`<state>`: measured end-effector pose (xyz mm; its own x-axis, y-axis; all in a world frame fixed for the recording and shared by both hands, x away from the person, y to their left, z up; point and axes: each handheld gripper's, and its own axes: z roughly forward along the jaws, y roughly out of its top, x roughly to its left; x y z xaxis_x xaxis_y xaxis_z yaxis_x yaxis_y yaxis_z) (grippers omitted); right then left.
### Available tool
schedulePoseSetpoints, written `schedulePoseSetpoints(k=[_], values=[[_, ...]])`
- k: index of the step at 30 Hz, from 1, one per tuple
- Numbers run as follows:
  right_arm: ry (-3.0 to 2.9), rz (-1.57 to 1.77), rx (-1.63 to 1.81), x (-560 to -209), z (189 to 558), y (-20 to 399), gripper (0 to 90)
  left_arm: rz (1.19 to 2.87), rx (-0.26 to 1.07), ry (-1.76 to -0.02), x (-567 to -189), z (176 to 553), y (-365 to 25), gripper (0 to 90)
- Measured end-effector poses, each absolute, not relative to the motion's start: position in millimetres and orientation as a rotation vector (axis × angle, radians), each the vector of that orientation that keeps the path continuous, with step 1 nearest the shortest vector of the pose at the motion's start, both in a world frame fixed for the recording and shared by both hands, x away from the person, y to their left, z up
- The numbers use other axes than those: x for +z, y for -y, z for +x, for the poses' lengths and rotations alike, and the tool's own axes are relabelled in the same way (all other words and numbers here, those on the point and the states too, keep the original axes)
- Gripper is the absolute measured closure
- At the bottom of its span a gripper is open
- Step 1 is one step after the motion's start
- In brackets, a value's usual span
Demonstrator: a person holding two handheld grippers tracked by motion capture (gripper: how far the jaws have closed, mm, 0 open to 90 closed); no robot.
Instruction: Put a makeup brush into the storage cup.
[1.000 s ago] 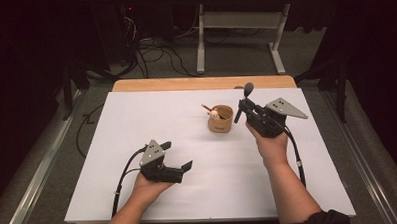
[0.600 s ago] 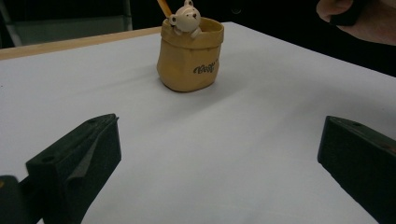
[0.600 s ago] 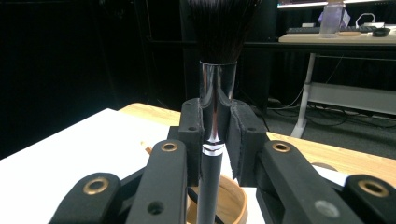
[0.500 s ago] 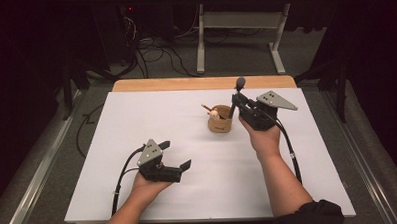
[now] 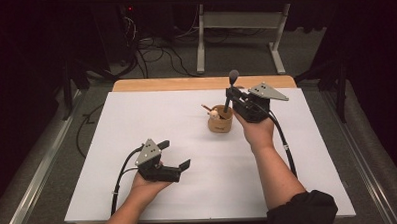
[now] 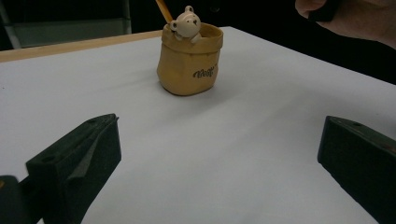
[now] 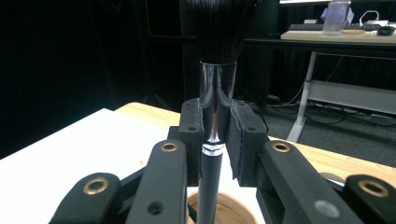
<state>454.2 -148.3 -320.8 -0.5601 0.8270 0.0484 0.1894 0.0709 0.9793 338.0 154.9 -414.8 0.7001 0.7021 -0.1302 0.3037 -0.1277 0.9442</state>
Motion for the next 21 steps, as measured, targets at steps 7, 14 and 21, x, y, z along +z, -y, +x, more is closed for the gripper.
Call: schedulePoseSetpoints(k=[7,14,21], values=[[-1.855,1.027,1.481,-332.5,459.2,143.0,79.4,1.712,0.417,-0.806,-413.7,336.5,-154.6,0.1],[-1.869,1.038,1.454,-337.7,461.9,142.6,79.4,1.707,0.421,-0.806,-413.2,337.1,-155.9,0.1],[-1.891,1.057,1.440,-344.8,467.5,144.2,79.4,1.707,0.421,-0.802,-412.3,336.2,-155.8,0.1]])
